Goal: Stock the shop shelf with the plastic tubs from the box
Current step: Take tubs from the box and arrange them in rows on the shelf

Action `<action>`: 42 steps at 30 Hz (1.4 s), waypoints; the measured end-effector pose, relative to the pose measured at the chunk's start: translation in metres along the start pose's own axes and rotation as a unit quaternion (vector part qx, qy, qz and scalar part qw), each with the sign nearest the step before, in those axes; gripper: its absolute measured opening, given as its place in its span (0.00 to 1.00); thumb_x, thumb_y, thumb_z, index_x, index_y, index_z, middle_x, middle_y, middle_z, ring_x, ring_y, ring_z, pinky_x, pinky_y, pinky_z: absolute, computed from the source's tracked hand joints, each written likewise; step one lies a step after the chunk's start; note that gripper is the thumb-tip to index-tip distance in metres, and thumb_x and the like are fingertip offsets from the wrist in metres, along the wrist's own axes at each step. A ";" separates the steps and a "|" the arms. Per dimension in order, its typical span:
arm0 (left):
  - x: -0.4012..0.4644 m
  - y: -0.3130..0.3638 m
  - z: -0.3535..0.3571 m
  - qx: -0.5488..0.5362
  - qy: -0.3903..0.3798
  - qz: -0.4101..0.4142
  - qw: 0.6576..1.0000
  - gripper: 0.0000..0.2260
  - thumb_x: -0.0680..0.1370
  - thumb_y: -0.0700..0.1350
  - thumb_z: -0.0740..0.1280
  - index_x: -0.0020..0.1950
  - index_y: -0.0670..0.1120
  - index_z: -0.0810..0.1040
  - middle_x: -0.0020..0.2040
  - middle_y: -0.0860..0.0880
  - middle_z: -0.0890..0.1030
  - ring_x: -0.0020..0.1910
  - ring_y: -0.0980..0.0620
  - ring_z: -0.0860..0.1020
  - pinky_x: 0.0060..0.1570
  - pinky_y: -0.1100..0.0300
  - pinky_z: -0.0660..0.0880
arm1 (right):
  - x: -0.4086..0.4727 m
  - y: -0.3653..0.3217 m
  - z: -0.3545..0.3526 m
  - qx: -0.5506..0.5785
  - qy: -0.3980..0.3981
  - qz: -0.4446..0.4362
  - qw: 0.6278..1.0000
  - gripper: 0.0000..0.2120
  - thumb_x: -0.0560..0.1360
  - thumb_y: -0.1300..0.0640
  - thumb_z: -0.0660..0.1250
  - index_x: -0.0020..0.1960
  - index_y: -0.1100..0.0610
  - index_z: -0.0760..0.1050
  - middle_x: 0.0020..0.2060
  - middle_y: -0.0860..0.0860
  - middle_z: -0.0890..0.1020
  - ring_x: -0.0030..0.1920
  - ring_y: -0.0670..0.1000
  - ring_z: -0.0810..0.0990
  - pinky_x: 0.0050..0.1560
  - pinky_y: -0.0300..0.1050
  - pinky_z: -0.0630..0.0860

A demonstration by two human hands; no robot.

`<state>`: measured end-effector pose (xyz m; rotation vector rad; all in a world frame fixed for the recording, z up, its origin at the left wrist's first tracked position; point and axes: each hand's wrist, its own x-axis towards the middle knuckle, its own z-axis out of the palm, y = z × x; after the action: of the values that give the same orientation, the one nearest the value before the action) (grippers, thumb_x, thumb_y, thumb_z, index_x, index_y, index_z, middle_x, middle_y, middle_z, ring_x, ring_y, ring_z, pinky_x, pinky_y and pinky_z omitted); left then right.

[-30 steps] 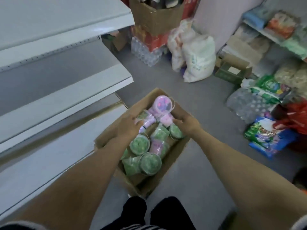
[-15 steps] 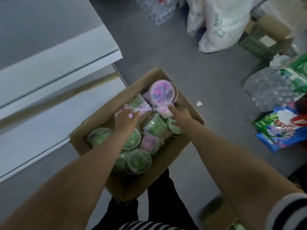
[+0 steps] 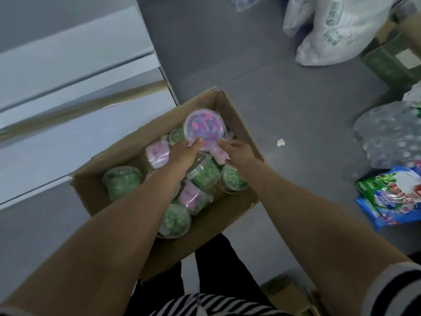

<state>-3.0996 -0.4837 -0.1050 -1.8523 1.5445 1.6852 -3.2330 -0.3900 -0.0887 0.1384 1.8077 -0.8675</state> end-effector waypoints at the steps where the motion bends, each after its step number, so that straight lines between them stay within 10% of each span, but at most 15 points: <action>1: 0.000 -0.003 0.002 -0.066 -0.003 -0.033 0.997 0.29 0.72 0.67 0.65 0.57 0.44 0.78 0.55 0.46 0.81 0.53 0.48 0.79 0.57 0.50 0.77 | -0.001 0.002 0.002 0.010 -0.010 -0.006 1.000 0.09 0.77 0.55 0.71 0.46 0.60 0.76 0.42 0.54 0.78 0.43 0.49 0.75 0.52 0.48 0.77; 10: -0.002 -0.005 0.005 -0.362 -0.037 -0.116 0.924 0.17 0.74 0.52 0.72 0.57 0.44 0.75 0.49 0.49 0.81 0.44 0.56 0.79 0.38 0.63 0.75 | 0.005 0.016 0.012 -0.007 -0.096 -0.066 0.993 0.07 0.75 0.56 0.73 0.40 0.55 0.78 0.43 0.52 0.81 0.44 0.47 0.78 0.46 0.41 0.75; 21: -0.014 -0.066 -0.039 -0.501 -0.011 -0.081 0.862 0.13 0.76 0.48 0.70 0.60 0.46 0.76 0.60 0.46 0.79 0.61 0.50 0.77 0.59 0.58 0.74 | 0.018 0.039 0.034 -0.146 -0.074 0.007 0.987 0.11 0.77 0.47 0.69 0.48 0.55 0.79 0.44 0.50 0.79 0.48 0.51 0.78 0.61 0.56 0.78; 30: -0.050 -0.173 -0.054 -0.588 0.047 -0.126 0.798 0.17 0.75 0.49 0.70 0.62 0.45 0.77 0.59 0.46 0.81 0.63 0.48 0.77 0.58 0.57 0.74 | 0.040 0.047 0.059 -0.302 0.008 0.036 0.952 0.42 0.64 0.32 0.73 0.67 0.59 0.73 0.57 0.55 0.81 0.54 0.56 0.81 0.57 0.52 0.79; 35: -0.066 -0.195 -0.051 -0.602 0.066 -0.152 0.781 0.22 0.72 0.49 0.72 0.64 0.44 0.76 0.62 0.45 0.80 0.63 0.48 0.76 0.56 0.57 0.74 | 0.036 0.043 0.072 -0.301 0.029 0.093 0.949 0.30 0.71 0.41 0.73 0.63 0.61 0.73 0.35 0.53 0.75 0.34 0.51 0.75 0.53 0.47 0.80; 42: -0.086 -0.186 -0.065 -0.589 0.049 -0.138 0.795 0.20 0.74 0.48 0.72 0.63 0.43 0.76 0.61 0.43 0.80 0.60 0.47 0.78 0.61 0.54 0.73 | 0.000 0.050 0.066 -0.211 0.056 0.132 0.967 0.28 0.69 0.43 0.74 0.62 0.60 0.75 0.47 0.55 0.80 0.44 0.54 0.79 0.44 0.45 0.77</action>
<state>-2.9000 -0.4029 -0.1004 -2.4463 -0.0091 2.6683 -3.1578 -0.3944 -0.1242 0.1515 1.9842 -0.2818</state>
